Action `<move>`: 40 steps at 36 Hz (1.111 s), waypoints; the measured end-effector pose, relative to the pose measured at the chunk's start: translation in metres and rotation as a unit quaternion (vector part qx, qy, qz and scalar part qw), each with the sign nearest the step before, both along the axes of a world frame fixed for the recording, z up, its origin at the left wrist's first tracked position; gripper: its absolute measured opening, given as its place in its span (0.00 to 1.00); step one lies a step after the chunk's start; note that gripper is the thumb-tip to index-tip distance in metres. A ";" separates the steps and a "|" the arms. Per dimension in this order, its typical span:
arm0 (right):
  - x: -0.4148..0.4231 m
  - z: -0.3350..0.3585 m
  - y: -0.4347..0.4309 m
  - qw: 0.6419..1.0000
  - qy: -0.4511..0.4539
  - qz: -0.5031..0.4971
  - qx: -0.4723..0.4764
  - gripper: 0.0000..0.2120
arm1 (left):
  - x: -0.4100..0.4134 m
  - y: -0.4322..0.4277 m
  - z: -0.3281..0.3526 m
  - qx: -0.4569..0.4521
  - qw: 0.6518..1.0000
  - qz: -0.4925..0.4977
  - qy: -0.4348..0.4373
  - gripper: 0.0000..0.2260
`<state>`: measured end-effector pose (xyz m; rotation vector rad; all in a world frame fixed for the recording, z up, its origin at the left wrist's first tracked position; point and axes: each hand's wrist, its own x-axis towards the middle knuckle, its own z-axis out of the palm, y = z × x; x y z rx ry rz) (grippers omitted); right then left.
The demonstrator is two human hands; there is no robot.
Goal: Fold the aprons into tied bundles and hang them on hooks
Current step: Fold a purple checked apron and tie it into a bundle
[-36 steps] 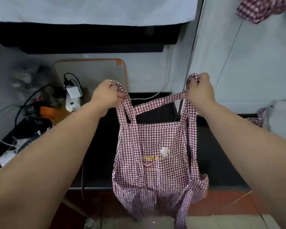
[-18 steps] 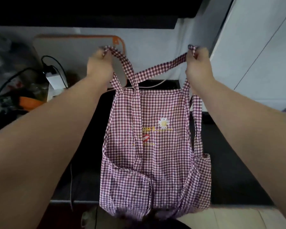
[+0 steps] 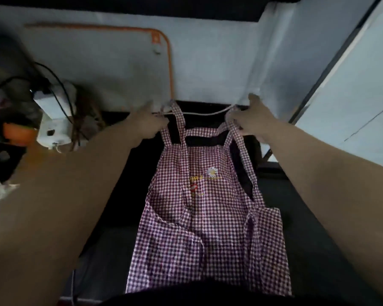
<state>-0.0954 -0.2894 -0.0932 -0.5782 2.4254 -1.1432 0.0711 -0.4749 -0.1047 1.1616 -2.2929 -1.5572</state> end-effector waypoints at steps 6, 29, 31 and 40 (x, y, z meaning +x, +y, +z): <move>0.030 -0.031 0.029 0.992 -0.032 0.039 0.114 0.13 | 0.029 0.043 -0.032 -0.007 0.990 -0.105 -0.097 0.17; 0.117 -0.130 0.125 0.913 -0.094 -0.005 0.396 0.17 | 0.113 0.108 -0.151 -0.220 0.876 -0.292 -0.313 0.09; 0.113 -0.130 0.120 0.918 -0.108 -0.043 0.378 0.24 | 0.111 0.103 -0.148 -0.202 0.902 -0.240 -0.297 0.09; 0.109 -0.127 0.128 0.904 -0.079 -0.026 0.419 0.18 | 0.097 0.091 -0.139 -0.159 0.945 -0.166 -0.233 0.09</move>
